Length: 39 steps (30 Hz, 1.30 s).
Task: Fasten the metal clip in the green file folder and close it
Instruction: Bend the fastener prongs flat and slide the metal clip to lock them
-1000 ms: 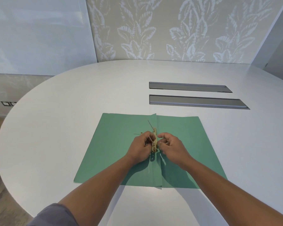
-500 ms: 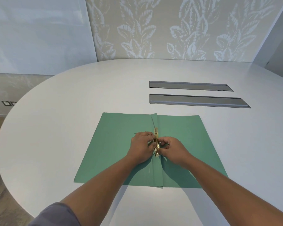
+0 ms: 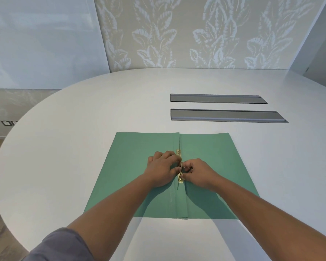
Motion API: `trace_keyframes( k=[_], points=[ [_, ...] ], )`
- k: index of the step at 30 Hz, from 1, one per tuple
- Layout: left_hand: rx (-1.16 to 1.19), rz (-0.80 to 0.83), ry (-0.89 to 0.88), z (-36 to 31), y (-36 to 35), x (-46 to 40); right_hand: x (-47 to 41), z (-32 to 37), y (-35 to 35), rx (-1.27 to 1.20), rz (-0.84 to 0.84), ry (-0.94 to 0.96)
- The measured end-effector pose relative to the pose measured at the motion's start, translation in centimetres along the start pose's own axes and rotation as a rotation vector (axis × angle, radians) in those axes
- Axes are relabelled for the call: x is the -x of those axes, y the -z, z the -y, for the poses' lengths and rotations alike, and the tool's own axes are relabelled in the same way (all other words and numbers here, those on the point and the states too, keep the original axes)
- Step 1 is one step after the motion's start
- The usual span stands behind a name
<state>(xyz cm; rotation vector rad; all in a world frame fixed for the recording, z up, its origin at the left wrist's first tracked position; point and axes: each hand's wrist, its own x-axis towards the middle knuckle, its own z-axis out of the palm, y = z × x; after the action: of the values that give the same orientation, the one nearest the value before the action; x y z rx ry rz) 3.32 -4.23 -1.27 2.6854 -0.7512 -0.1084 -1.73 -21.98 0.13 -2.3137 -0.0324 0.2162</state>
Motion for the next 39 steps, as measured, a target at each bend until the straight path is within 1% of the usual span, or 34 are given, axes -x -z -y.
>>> trace_keyframes(
  k=[7, 9, 13, 15, 19, 23, 25, 27, 31, 36, 39],
  points=[
    [0.047, 0.028, 0.019, 0.6, -0.2, -0.7, 0.5, -0.2, 0.5, -0.183, 0.018, -0.048],
    [0.05, 0.029, 0.032, 0.8, -0.3, -0.8, 0.7, -0.2, 0.6, -0.291, 0.01, -0.083],
    [0.053, 0.026, 0.036, 0.8, -0.3, -0.7, 1.1, 0.8, 1.1, -0.596, 0.007, -0.201],
    [0.056, 0.023, 0.037, 0.7, -0.4, -0.7, 1.3, 1.7, 1.1, -0.638, 0.02, -0.243],
    [0.078, 0.019, 0.039, 0.7, -0.4, -0.6, 1.5, 3.0, 0.7, -0.496, 0.012, -0.309],
    [0.071, 0.015, 0.049, 0.7, -0.3, -0.6, 1.8, 3.3, 0.6, -0.368, 0.052, -0.322],
    [0.067, 0.011, 0.051, 0.7, -0.3, -0.7, 2.0, 3.2, 0.6, -0.255, 0.008, -0.289],
    [0.068, 0.009, 0.054, 0.7, -0.4, -0.7, 2.3, 3.3, 0.5, -0.086, -0.04, -0.23],
    [0.076, 0.004, 0.056, 0.7, -0.4, -0.6, 2.8, 3.4, 0.4, 0.144, -0.034, -0.121],
    [0.091, 0.002, 0.06, 0.6, -0.5, -0.6, 2.9, 3.7, 0.2, 0.292, 0.034, -0.087],
    [0.088, -0.005, 0.061, 0.6, -0.6, -0.5, 3.0, 3.9, -0.4, 0.279, 0.01, -0.089]
  ],
)
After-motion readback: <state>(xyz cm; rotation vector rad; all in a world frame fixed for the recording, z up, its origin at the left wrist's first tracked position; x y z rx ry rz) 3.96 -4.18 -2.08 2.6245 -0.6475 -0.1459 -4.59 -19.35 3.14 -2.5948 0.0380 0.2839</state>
